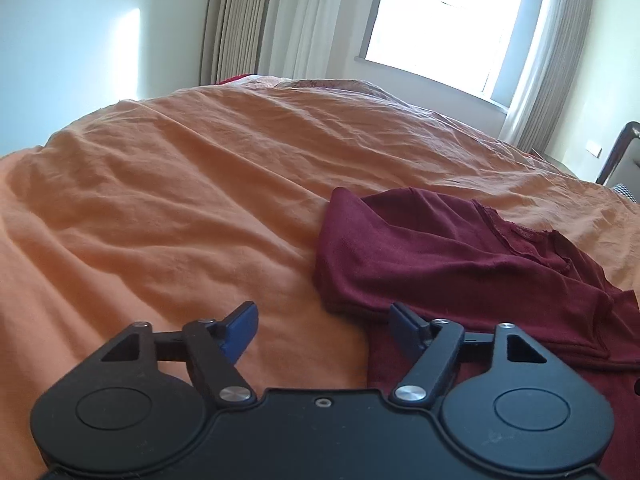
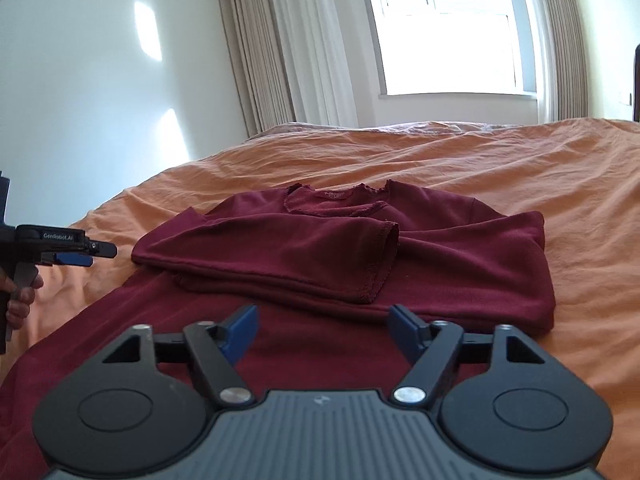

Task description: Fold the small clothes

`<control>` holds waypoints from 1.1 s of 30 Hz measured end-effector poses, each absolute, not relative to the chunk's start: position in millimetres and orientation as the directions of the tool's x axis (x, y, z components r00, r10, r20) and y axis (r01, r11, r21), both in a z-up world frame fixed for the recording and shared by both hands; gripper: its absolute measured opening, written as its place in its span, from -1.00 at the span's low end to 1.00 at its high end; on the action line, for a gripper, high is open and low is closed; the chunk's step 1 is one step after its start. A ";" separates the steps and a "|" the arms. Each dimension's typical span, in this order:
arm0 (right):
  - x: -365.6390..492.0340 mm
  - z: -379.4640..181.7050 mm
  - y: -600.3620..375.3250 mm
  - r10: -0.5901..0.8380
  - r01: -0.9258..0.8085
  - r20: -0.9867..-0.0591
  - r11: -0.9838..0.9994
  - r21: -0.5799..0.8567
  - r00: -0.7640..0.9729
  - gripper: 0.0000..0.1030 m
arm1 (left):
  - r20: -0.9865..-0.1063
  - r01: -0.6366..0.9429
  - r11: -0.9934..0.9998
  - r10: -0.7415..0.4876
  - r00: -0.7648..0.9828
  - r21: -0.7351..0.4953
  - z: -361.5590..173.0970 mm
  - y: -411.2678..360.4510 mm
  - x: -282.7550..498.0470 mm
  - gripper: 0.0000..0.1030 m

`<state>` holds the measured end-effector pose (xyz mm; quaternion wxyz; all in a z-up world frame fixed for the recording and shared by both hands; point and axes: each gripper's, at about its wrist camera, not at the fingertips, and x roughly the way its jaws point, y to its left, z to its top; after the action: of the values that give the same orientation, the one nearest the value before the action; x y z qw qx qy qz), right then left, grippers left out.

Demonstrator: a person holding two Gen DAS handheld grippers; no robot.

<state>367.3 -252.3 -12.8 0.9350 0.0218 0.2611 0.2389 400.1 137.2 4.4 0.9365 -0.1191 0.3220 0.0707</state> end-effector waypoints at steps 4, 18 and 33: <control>319.2 -5.3 -258.5 0.441 -0.459 -0.449 0.885 0.074 0.778 1.00 | -0.596 -0.155 0.981 0.055 0.801 -0.119 15.3 122.1 360.5 0.88; 175.3 -21.7 -261.7 0.429 -0.511 -0.435 0.855 -0.088 0.792 1.00 | -0.560 0.071 0.997 -0.050 0.827 0.016 15.6 57.8 232.7 0.99; 91.4 -89.7 -198.3 0.254 -0.399 -0.316 0.703 -0.589 0.914 0.99 | -0.530 0.288 0.948 -0.177 0.829 0.134 -16.2 18.5 147.1 0.99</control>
<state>91.4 -198.3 -89.7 0.9166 -0.3417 0.1059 0.1782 147.1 18.5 -16.2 0.9507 0.1045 0.2652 -0.1224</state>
